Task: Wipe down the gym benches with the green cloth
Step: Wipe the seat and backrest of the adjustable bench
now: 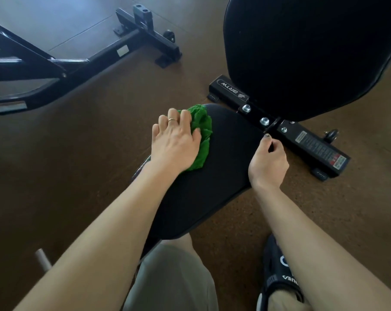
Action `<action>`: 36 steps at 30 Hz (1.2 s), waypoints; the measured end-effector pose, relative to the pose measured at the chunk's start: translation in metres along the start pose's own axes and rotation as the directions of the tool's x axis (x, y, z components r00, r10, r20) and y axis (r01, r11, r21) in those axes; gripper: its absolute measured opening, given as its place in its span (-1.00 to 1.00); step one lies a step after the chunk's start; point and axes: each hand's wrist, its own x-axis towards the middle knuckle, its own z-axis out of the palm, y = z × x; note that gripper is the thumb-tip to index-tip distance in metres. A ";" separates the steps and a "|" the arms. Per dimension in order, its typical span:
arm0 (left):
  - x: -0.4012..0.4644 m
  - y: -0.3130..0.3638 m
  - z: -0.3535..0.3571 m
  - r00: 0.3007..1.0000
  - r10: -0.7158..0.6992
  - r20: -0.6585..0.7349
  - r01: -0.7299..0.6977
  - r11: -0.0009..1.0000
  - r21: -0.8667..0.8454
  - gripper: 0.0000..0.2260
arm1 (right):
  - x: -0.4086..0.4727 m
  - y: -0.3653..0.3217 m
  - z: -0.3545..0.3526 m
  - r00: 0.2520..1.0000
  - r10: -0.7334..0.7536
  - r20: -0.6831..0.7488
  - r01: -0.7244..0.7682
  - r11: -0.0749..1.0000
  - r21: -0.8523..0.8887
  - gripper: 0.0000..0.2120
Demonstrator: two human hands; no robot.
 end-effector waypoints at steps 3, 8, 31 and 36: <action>-0.060 -0.011 -0.004 0.995 0.100 -0.015 -0.100 0.995 0.023 -0.72 | -0.002 -0.001 -0.002 1.000 0.009 0.021 -0.009 1.000 -0.011 -0.59; -0.109 -0.033 -0.006 0.984 0.176 -0.037 -0.177 0.984 -0.003 -0.73 | -0.003 -0.002 -0.003 0.999 0.025 0.030 -0.025 1.000 -0.004 -0.60; -0.025 -0.033 -0.020 0.976 -0.172 0.131 0.198 0.955 -0.222 -0.70 | 0.001 -0.002 -0.002 0.999 -0.026 0.018 0.028 0.994 -0.105 -0.60; -0.062 -0.053 -0.023 0.971 -0.194 0.137 0.234 0.882 -0.408 -0.79 | -0.004 -0.008 -0.008 0.960 -0.229 0.159 0.274 0.887 -0.373 -0.50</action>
